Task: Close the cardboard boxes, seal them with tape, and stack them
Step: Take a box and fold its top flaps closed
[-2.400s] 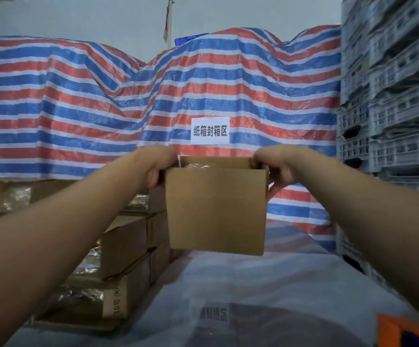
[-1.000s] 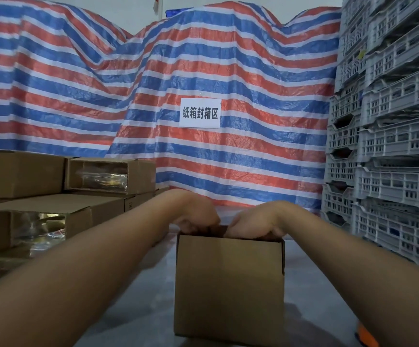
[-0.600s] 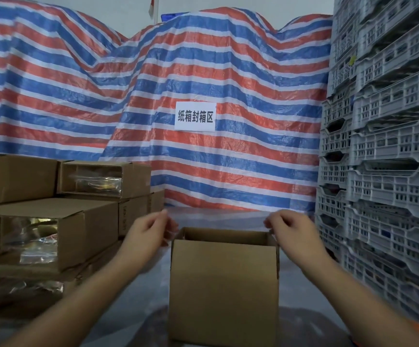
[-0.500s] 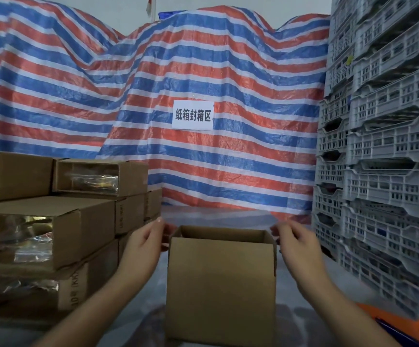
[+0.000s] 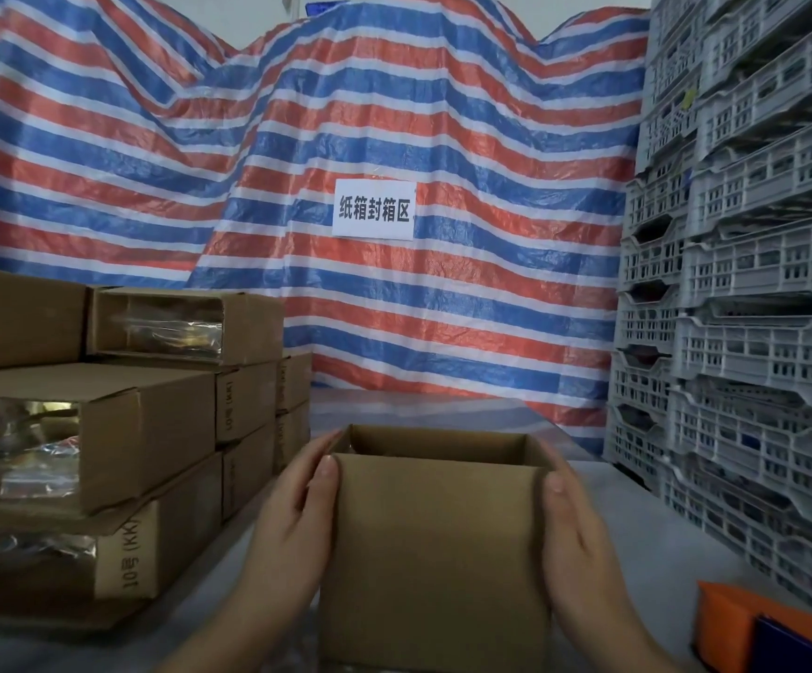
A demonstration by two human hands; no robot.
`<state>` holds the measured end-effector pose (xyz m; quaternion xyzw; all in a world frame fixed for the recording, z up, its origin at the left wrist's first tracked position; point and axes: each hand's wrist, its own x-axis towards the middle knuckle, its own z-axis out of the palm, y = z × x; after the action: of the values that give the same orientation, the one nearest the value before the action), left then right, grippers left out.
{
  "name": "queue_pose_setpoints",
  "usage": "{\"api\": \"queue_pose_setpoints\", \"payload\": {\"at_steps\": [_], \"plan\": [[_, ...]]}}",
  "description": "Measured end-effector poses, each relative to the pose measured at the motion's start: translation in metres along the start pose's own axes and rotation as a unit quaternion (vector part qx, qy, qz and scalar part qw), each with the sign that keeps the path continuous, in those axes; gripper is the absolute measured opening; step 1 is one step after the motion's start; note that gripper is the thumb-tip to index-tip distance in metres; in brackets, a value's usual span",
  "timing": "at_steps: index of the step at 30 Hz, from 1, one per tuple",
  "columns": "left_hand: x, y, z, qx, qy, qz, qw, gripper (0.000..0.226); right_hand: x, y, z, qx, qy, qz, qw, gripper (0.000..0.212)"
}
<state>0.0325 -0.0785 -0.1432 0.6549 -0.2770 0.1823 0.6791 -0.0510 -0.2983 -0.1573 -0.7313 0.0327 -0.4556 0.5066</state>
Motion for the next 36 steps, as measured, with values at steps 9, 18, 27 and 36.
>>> {"api": "queue_pose_setpoints", "payload": {"at_steps": [9, 18, 27, 36], "plan": [[0.011, 0.029, 0.004, -0.173, -0.038, -0.154, 0.972, 0.033, 0.016, 0.003, 0.002, 0.147, -0.061, 0.189, 0.969, 0.087], [0.01, 0.03, -0.001, -0.151, -0.065, -0.149, 0.975, 0.04, 0.018, 0.003, -0.003, 0.131, -0.05, 0.113, 0.984, 0.082], [0.047, 0.045, 0.002, -0.039, -0.131, -0.244, 0.96, 0.007, 0.02, 0.007, -0.003, 0.114, -0.042, 0.105, 0.987, 0.068], [0.06, 0.043, -0.004, 0.019, -0.173, -0.221, 0.96, 0.023, 0.018, 0.003, -0.005, 0.13, -0.058, 0.121, 0.982, 0.063]]}}
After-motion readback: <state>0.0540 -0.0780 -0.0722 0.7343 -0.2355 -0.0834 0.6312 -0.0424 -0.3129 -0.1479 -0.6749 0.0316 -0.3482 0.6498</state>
